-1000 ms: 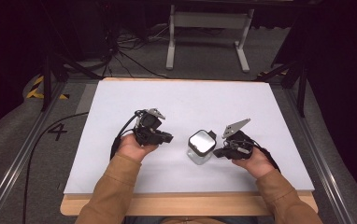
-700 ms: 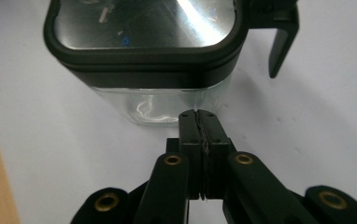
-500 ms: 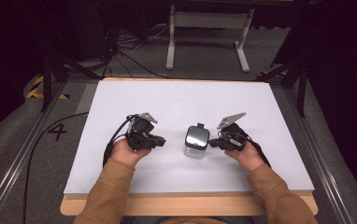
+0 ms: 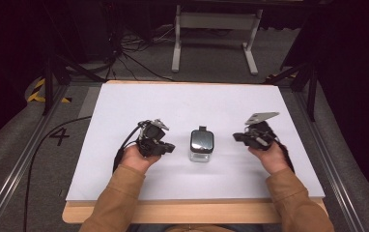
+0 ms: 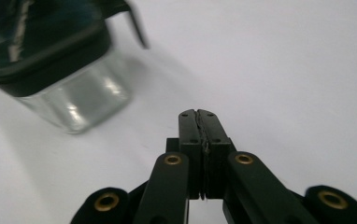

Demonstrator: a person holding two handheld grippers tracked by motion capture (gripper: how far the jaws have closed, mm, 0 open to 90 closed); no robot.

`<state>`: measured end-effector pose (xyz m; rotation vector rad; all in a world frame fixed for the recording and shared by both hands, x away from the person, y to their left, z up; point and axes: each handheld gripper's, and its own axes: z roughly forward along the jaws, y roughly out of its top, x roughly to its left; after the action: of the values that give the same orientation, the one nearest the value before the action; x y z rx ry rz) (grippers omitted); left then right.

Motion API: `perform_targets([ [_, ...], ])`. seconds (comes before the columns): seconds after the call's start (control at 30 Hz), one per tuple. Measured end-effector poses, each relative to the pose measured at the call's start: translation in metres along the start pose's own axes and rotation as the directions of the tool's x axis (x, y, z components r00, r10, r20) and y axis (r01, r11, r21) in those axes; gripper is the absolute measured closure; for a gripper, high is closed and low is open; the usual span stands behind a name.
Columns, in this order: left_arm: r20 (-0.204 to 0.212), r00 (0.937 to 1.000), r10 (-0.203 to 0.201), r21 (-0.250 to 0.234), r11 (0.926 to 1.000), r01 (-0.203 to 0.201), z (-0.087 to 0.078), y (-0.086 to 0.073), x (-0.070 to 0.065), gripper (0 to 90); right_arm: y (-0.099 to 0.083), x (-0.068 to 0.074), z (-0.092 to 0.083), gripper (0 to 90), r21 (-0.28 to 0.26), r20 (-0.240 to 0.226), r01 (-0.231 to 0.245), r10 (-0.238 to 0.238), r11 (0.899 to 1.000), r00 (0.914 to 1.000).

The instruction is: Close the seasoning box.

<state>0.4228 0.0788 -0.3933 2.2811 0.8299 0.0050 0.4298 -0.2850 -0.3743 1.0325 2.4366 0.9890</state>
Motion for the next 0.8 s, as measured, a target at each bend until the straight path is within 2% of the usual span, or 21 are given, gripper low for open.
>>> perform_targets([
  [0.07,0.005,0.9999,0.009,0.004,1.0000,-0.009,0.013,0.003,0.000,89.3,-0.011,-0.015,-0.013,89.3,-0.021,0.031,-0.053,0.053,0.998,0.9981],
  [0.2,0.004,0.9999,0.017,0.006,0.9998,-0.017,0.031,0.008,-0.004,89.3,-0.021,-0.021,-0.021,89.2,-0.023,0.048,-0.083,0.084,0.996,0.9953],
  [0.33,0.015,0.9992,0.037,0.024,0.9990,-0.038,0.039,0.012,-0.009,89.3,-0.025,-0.018,-0.020,89.2,-0.006,0.048,-0.075,0.075,0.997,0.9960],
  [0.4,-0.005,0.9986,0.053,0.034,0.9980,-0.053,0.043,0.014,-0.011,89.5,-0.026,-0.016,-0.020,89.2,-0.001,0.046,-0.068,0.068,0.998,0.9966],
  [0.47,0.003,0.9986,0.052,0.061,0.9967,-0.052,0.043,0.015,-0.010,89.5,-0.026,-0.015,-0.021,89.2,-0.002,0.048,-0.063,0.063,0.998,0.9968],
  [0.6,0.008,0.9991,0.043,0.062,0.9972,-0.043,0.044,0.015,-0.012,89.5,-0.026,-0.014,-0.021,89.1,-0.004,0.045,-0.063,0.063,0.998,0.9970],
  [0.67,0.018,0.9980,0.061,0.064,0.9960,-0.062,0.045,0.016,-0.014,89.5,-0.026,-0.013,-0.020,89.1,-0.003,0.040,-0.065,0.065,0.998,0.9971],
  [0.73,0.005,0.9979,0.065,0.069,0.9955,-0.065,0.045,0.017,-0.016,88.7,-0.025,-0.013,-0.019,89.1,-0.002,0.036,-0.060,0.060,0.998,0.9976],
  [0.8,0.016,0.9980,0.062,0.061,0.9961,-0.063,0.043,0.017,-0.014,86.0,-0.025,-0.012,-0.019,89.1,-0.003,0.034,-0.058,0.058,0.998,0.9977],
])
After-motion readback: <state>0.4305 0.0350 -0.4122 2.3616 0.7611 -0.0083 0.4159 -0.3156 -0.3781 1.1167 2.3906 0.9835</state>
